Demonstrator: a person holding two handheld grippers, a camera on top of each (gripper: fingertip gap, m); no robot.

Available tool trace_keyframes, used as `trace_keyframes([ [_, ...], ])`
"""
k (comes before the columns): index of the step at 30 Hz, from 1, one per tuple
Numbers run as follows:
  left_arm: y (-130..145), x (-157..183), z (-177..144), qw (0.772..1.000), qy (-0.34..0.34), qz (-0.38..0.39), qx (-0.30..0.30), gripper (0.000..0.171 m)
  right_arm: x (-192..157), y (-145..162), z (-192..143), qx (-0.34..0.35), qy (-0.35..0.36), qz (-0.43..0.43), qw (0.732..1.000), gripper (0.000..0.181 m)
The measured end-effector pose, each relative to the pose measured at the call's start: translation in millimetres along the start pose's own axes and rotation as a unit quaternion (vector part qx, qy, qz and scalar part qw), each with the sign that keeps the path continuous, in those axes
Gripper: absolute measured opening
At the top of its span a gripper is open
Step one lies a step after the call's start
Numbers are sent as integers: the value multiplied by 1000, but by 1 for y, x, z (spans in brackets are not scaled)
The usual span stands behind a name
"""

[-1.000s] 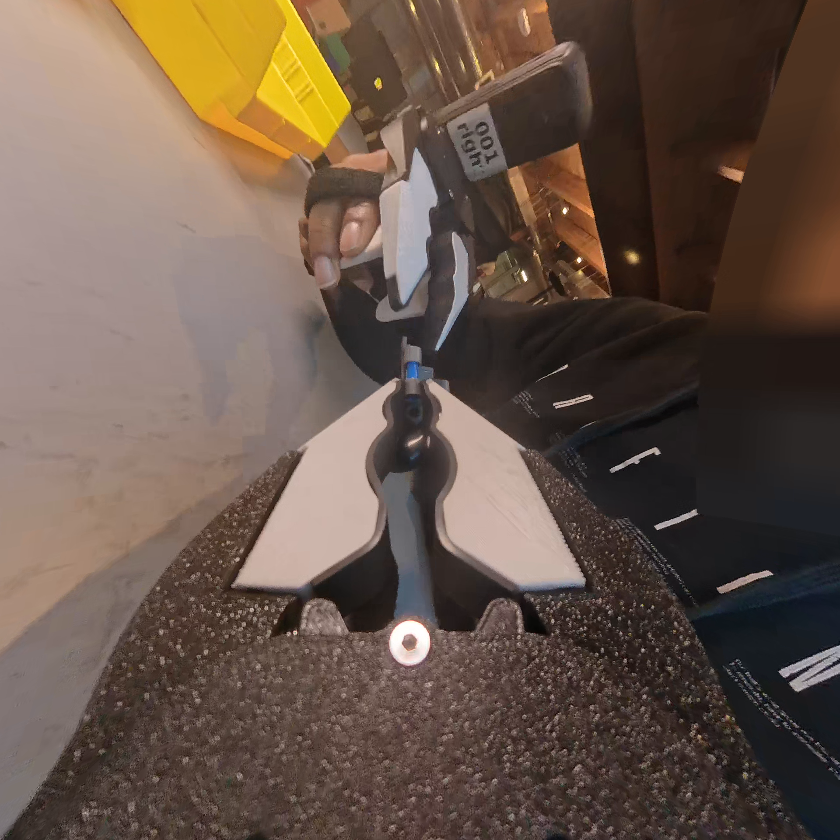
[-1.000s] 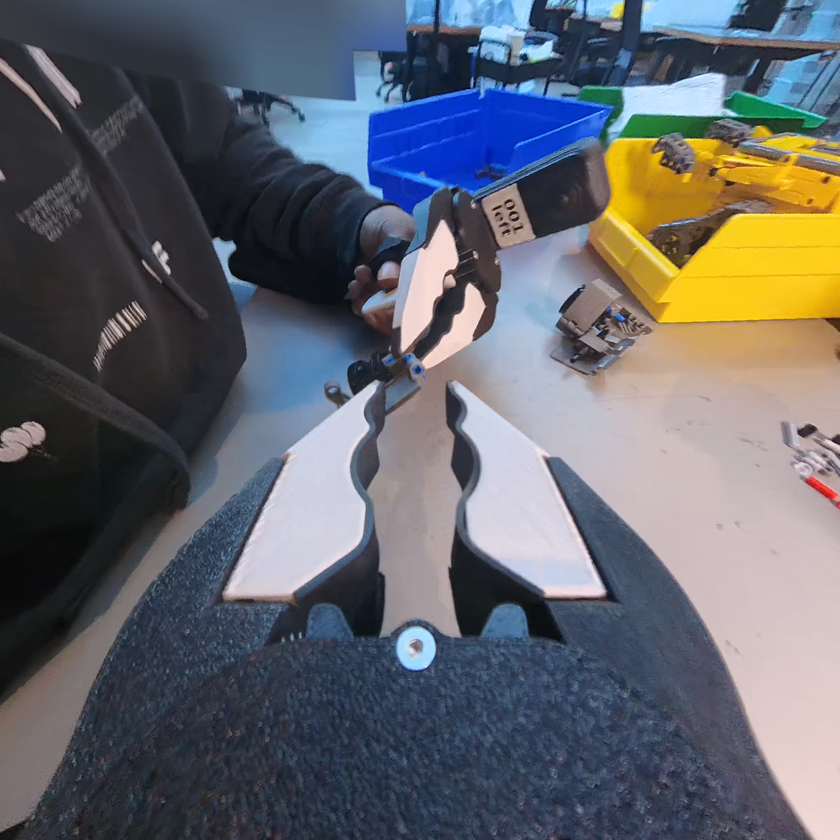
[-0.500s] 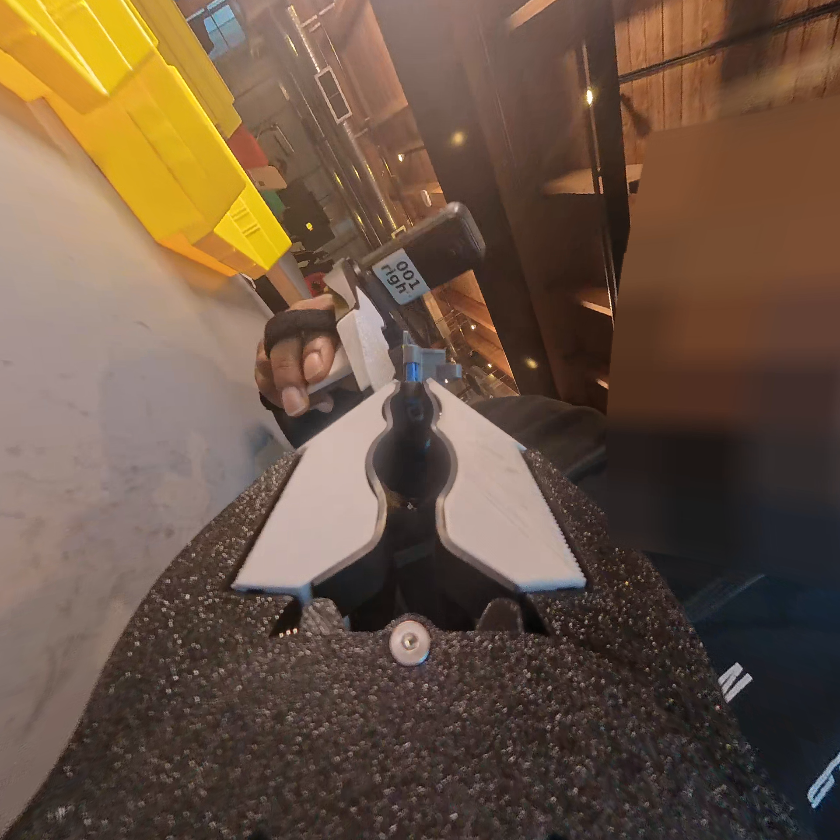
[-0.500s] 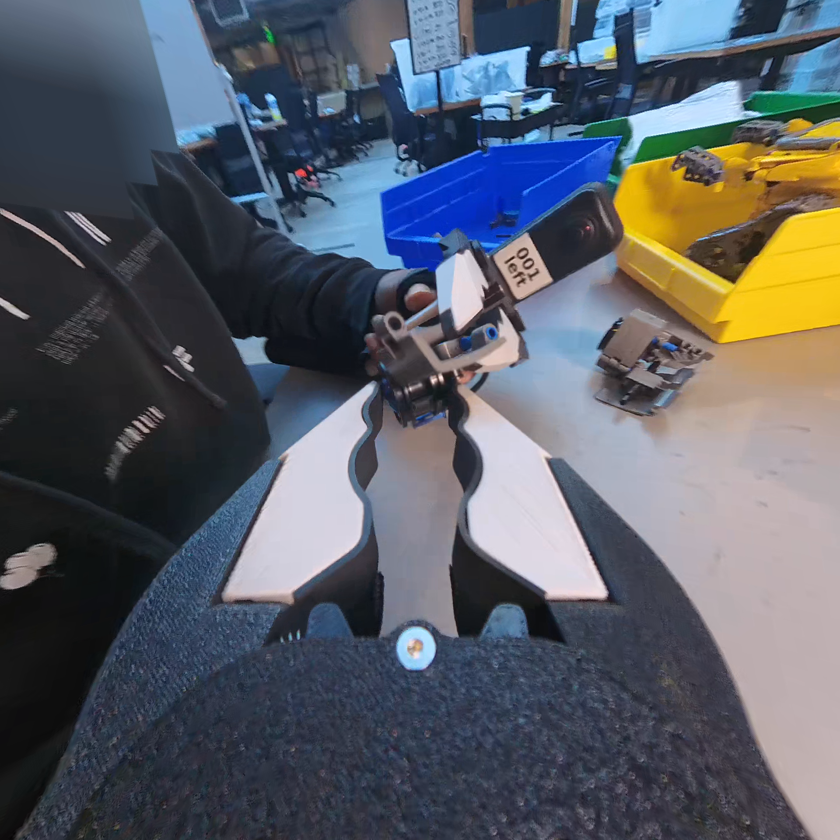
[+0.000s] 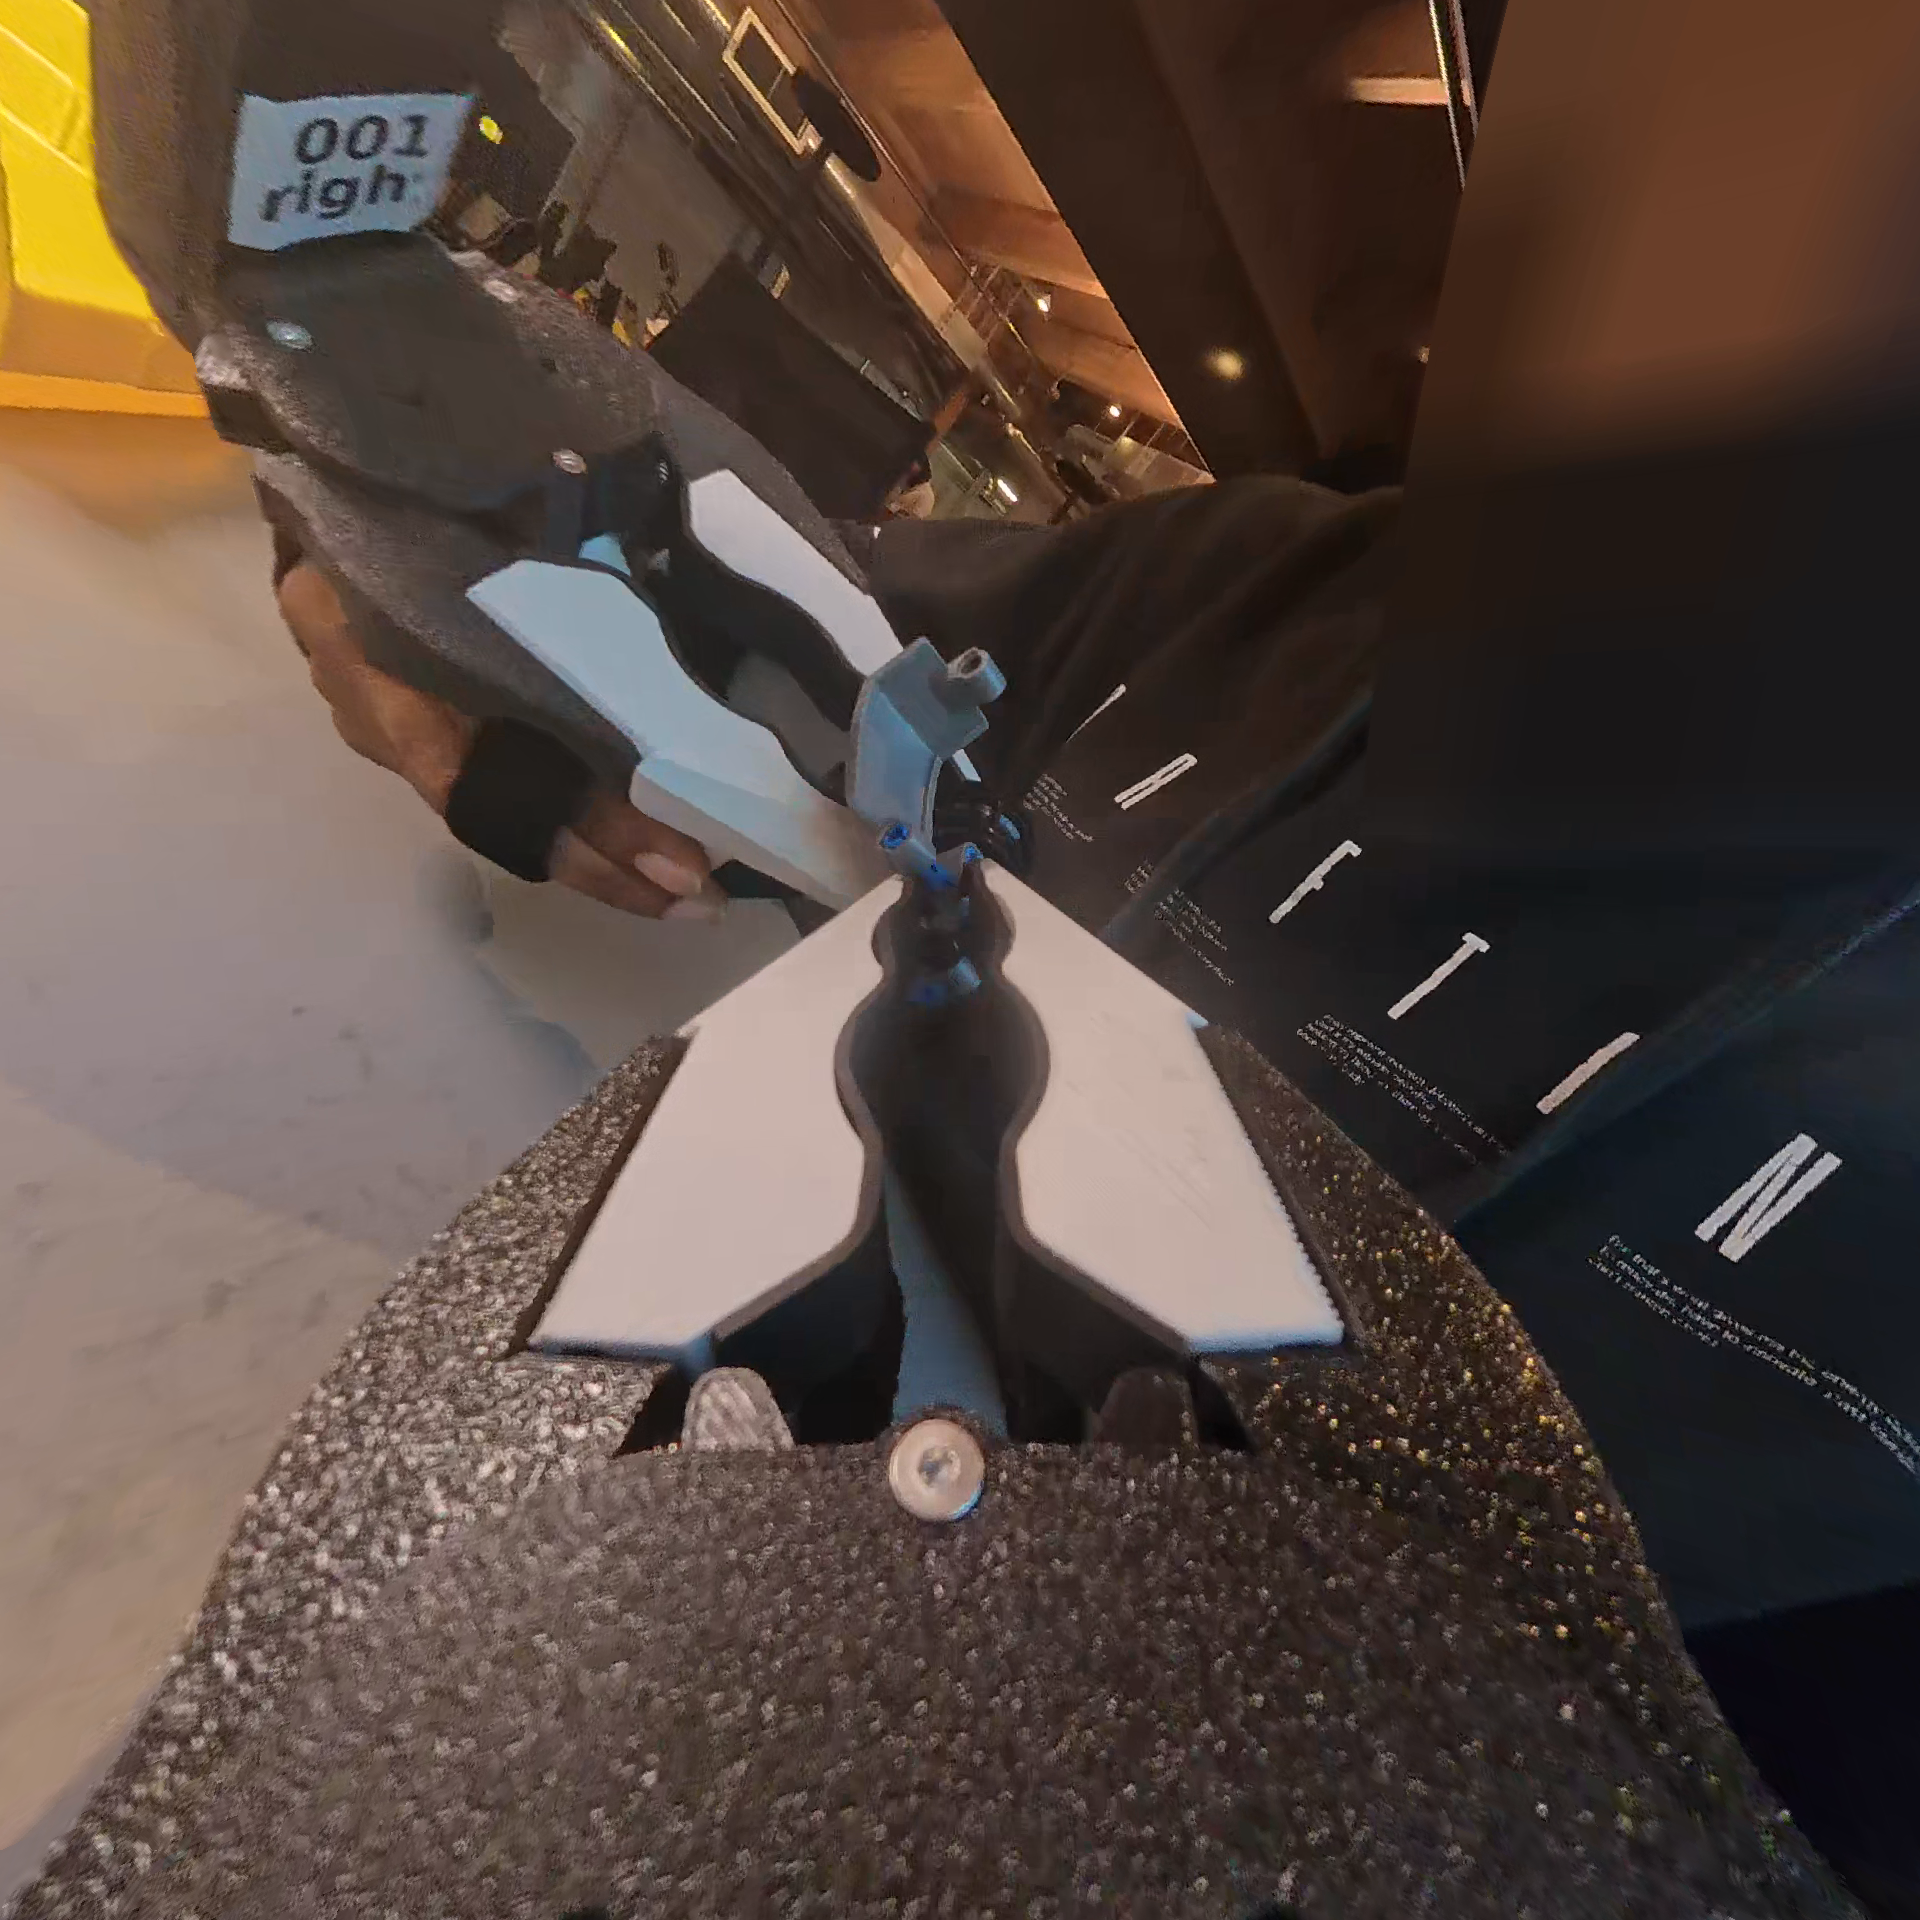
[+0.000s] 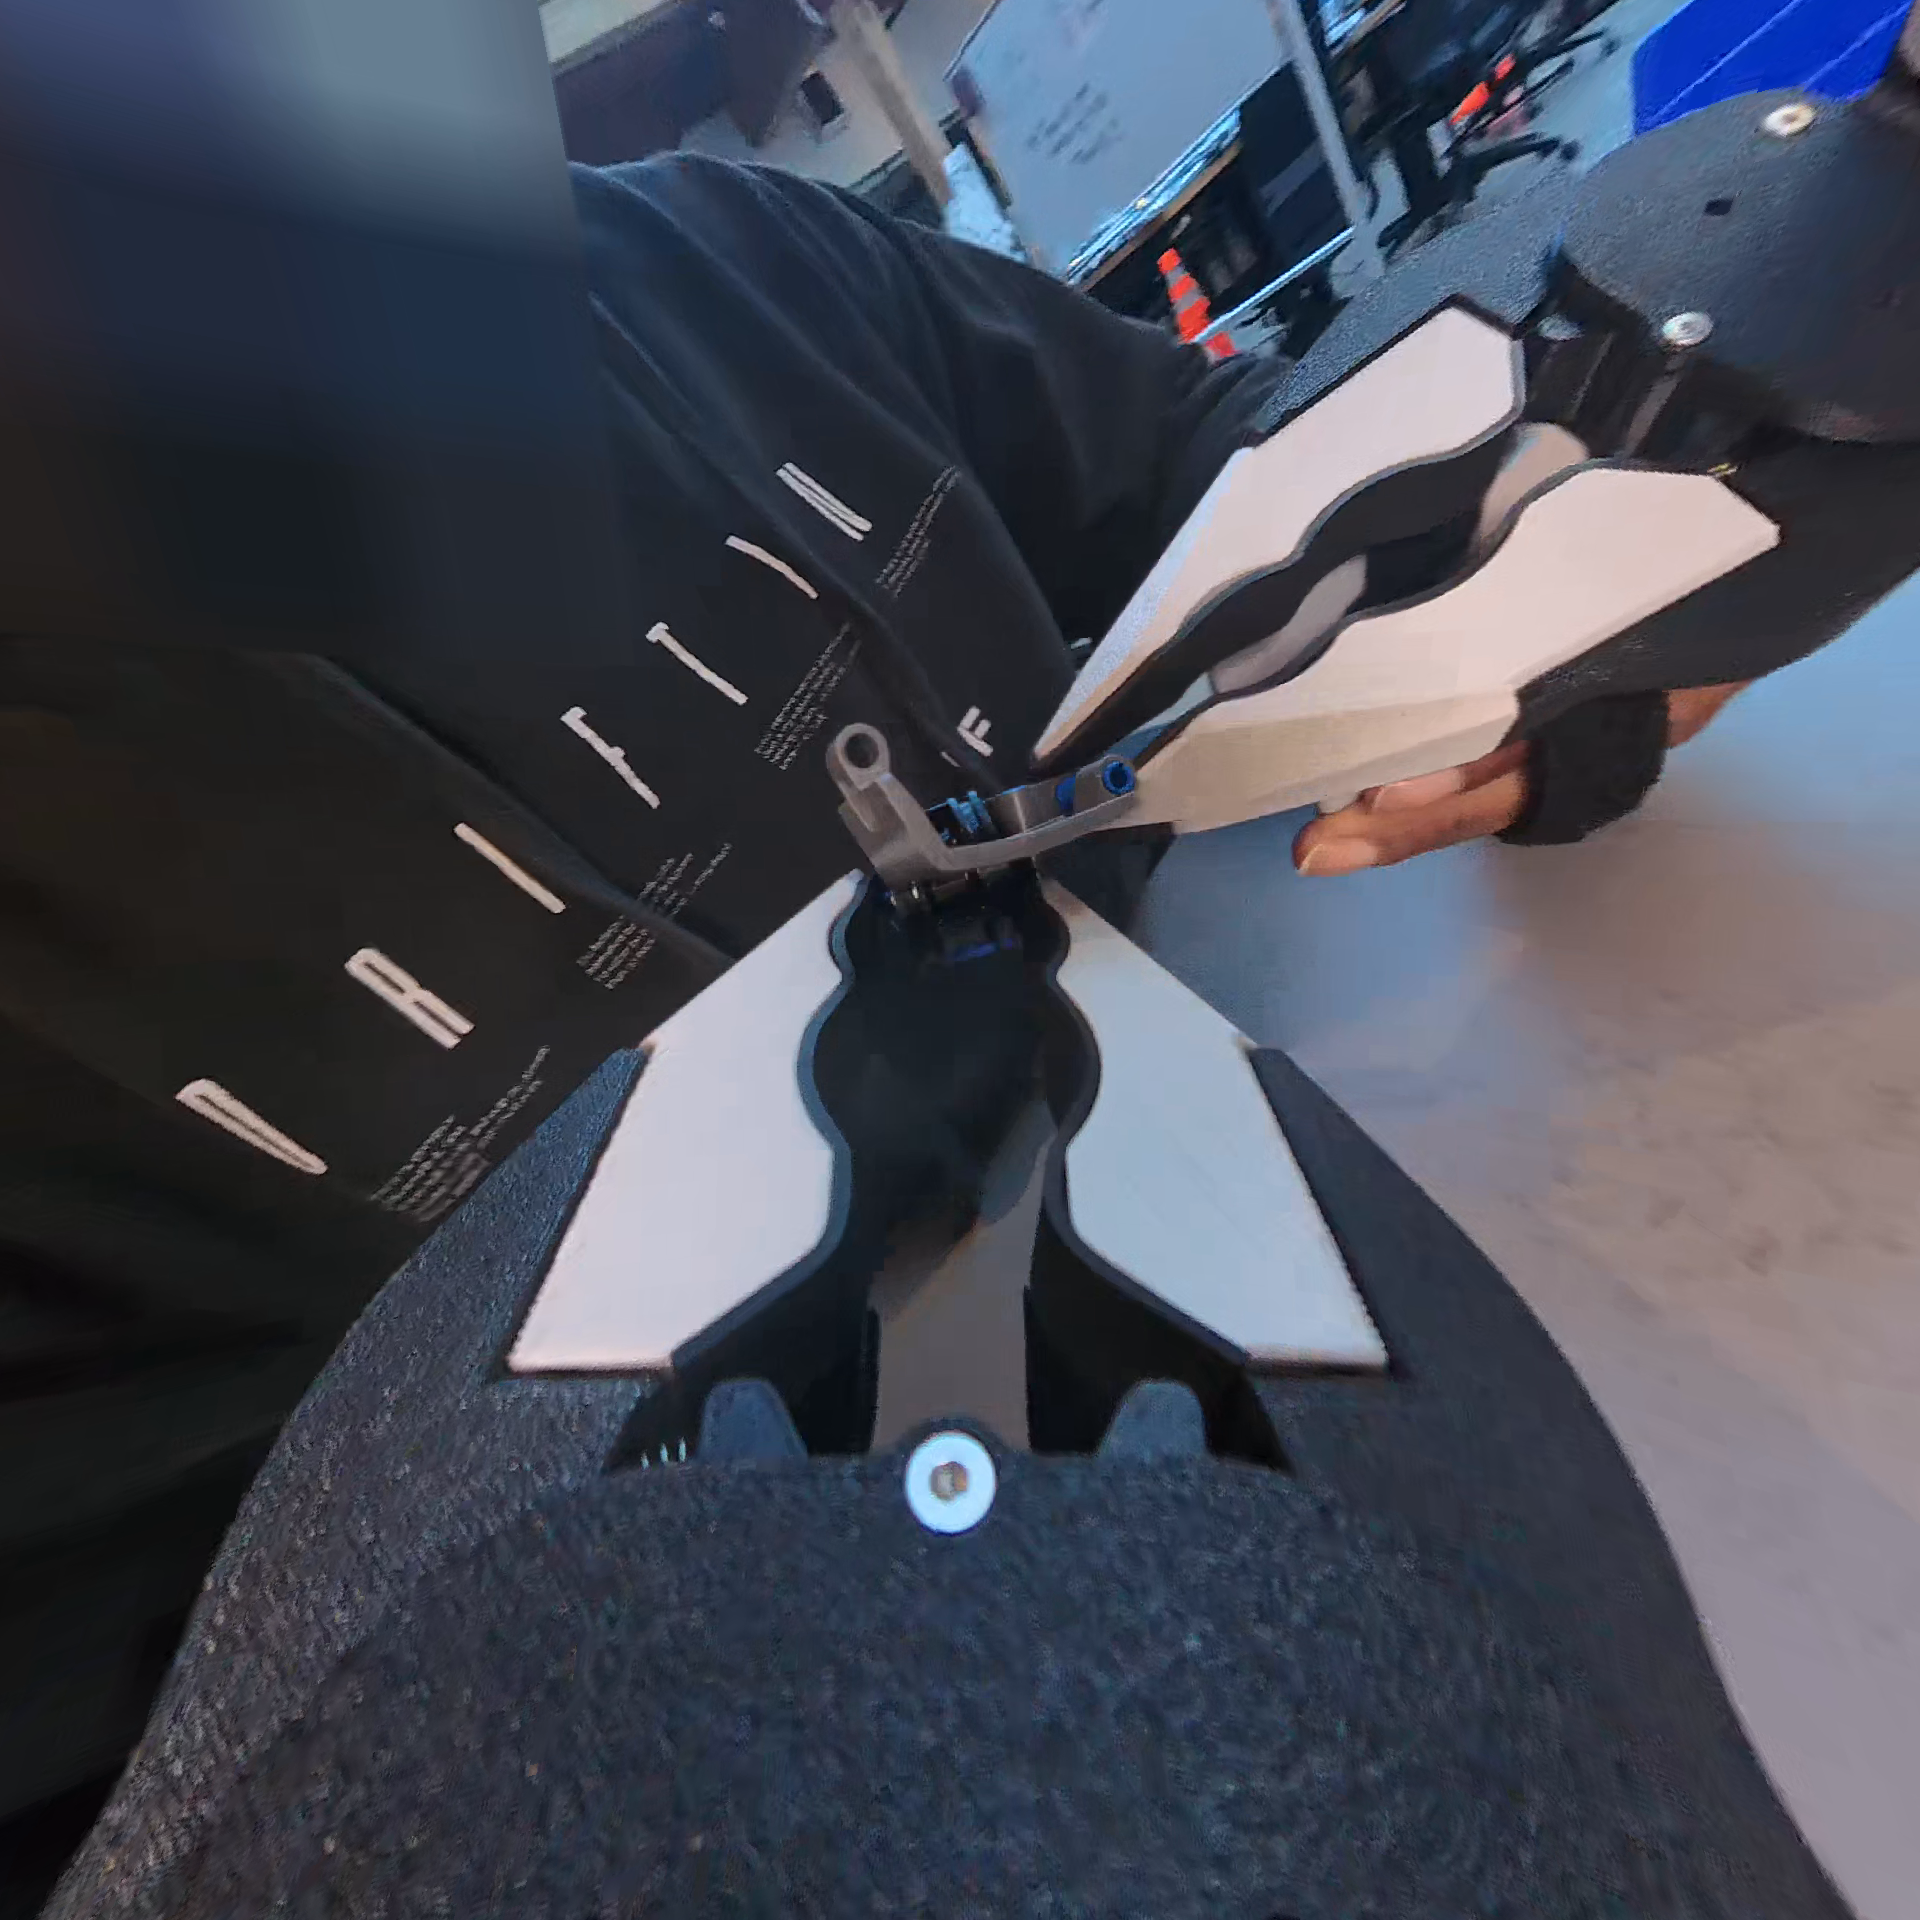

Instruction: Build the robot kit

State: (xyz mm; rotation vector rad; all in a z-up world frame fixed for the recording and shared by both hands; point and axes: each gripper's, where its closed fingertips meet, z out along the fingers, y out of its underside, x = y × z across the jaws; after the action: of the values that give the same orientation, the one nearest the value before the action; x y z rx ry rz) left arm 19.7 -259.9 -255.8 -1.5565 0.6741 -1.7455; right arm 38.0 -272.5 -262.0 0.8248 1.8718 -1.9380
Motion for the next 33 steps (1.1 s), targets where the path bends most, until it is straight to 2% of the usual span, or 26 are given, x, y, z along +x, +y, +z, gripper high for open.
trace_keyframes([
  [3, -2, 3, 0, 1000, -1, 15, 4, 8, -3, -2, -1, -18, -29, 10, 999, 28],
  [5, -15, -2, -10, 998, -24, 18, 47, 7, 9, -14, -10, 9, 18, -14, 1000, 28],
  [8, -42, -16, -38, 988, -81, 18, 129, 6, 31, -49, -41, 120, 141, -56, 981, 39],
  [10, -50, -24, -51, 981, -110, 15, 161, 6, 43, -56, -57, 159, 235, -104, 953, 43],
  [13, -57, -34, -61, 972, -133, 1, 194, 6, 60, -60, -70, 176, 389, -189, 884, 48],
  [16, -65, -35, -66, 964, -134, -1, 229, 5, 69, -58, -62, 139, 460, -229, 847, 51],
  [18, -68, -34, -67, 961, -139, 5, 241, 5, 74, -63, -64, 143, 498, -240, 821, 37],
  [20, -70, -31, -68, 958, -140, 13, 249, 5, 76, -67, -63, 142, 510, -251, 810, 32],
  [22, -69, -31, -70, 960, -150, 19, 236, 5, 75, -69, -62, 115, 498, -257, 820, 31],
  [25, -55, -34, -64, 968, -194, 64, 146, 5, 75, -57, -62, 5, 466, -264, 844, 31],
  [28, -39, -39, -59, 965, -235, 104, 52, 6, 84, -32, -63, -145, 449, -278, 837, 31],
  [33, -16, -39, -49, 965, -235, 110, -27, 6, 82, -9, -57, -263, 382, -277, 842, 30],
])
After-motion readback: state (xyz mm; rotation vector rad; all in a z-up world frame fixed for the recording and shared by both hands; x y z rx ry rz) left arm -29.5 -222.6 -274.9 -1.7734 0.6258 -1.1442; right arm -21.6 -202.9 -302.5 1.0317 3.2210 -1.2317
